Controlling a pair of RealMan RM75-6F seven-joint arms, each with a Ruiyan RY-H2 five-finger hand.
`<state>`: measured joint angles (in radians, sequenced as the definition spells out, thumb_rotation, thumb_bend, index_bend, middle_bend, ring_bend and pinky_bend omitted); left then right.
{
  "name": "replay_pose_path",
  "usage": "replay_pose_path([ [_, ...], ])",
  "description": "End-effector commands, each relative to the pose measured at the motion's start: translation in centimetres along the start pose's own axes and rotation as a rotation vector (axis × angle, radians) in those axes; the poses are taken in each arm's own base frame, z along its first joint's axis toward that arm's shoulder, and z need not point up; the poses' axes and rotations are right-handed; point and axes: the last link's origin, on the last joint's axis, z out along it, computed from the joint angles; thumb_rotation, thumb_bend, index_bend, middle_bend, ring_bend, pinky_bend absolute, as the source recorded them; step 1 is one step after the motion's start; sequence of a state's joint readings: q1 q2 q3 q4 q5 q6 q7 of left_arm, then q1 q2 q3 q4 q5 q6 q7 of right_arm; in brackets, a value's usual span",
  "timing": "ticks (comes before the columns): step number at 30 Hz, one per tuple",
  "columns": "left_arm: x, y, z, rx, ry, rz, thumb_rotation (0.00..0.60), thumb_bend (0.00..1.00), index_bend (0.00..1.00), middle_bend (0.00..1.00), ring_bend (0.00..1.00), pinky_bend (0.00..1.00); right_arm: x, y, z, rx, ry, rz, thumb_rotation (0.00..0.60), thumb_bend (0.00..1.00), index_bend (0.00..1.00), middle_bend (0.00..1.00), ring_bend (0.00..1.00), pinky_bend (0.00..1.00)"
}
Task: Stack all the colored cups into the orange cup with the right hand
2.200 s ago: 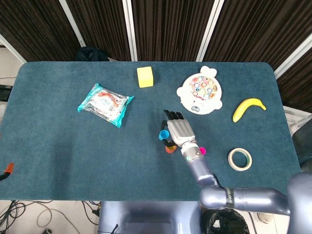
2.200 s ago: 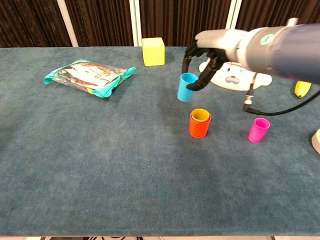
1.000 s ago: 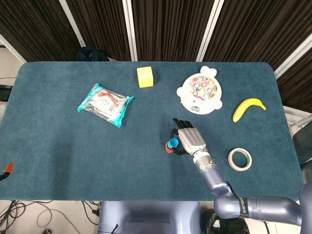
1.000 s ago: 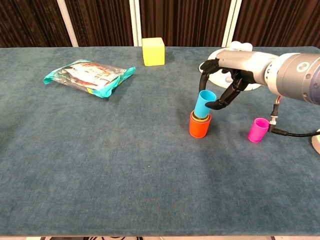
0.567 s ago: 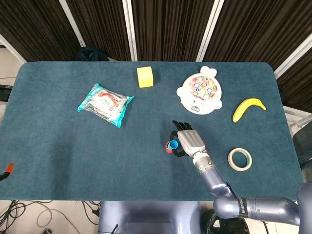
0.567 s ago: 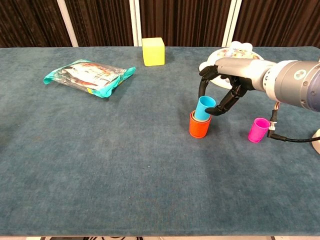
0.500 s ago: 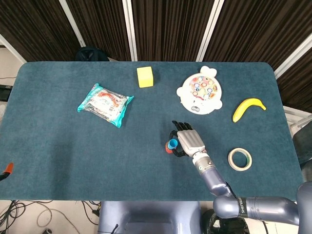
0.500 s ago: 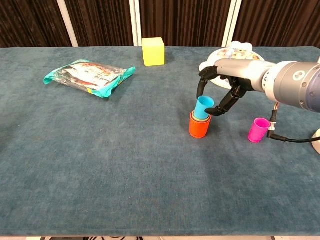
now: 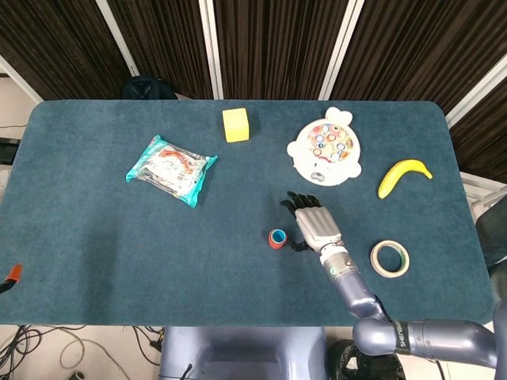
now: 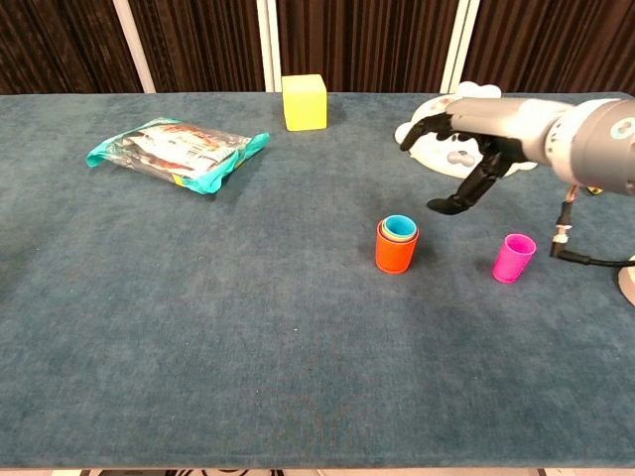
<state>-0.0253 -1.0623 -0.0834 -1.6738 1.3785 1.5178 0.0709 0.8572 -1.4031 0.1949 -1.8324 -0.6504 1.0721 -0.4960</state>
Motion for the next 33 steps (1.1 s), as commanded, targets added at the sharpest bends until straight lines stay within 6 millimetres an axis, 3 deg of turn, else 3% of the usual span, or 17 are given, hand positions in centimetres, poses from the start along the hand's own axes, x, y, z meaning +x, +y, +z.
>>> replay_pose_path([
  [1,0.0,0.0,0.0,-0.002,-0.001,0.002,0.600,0.27,0.03,0.03,0.00,0.00,0.3,1.5,-1.4,-0.026,0.004,-0.007,0.600,0.42,0.22,0.01,0.06,0.05],
  [12,0.0,0.2,0.0,-0.005,0.000,0.004,0.600,0.27,0.02,0.02,0.00,0.00,-1.4,5.8,-5.2,-0.075,-0.030,0.011,0.600,0.42,0.24,0.01,0.06,0.05],
  [19,0.0,0.2,0.0,-0.003,0.001,0.005,0.600,0.27,0.02,0.03,0.00,0.00,-3.0,6.8,-4.6,-0.085,-0.021,0.011,0.600,0.42,0.26,0.01,0.06,0.05],
  [33,0.0,0.2,0.0,-0.003,0.000,0.005,0.600,0.27,0.02,0.03,0.00,0.00,-4.2,7.9,-3.7,-0.115,-0.007,0.013,0.600,0.42,0.33,0.01,0.06,0.05],
])
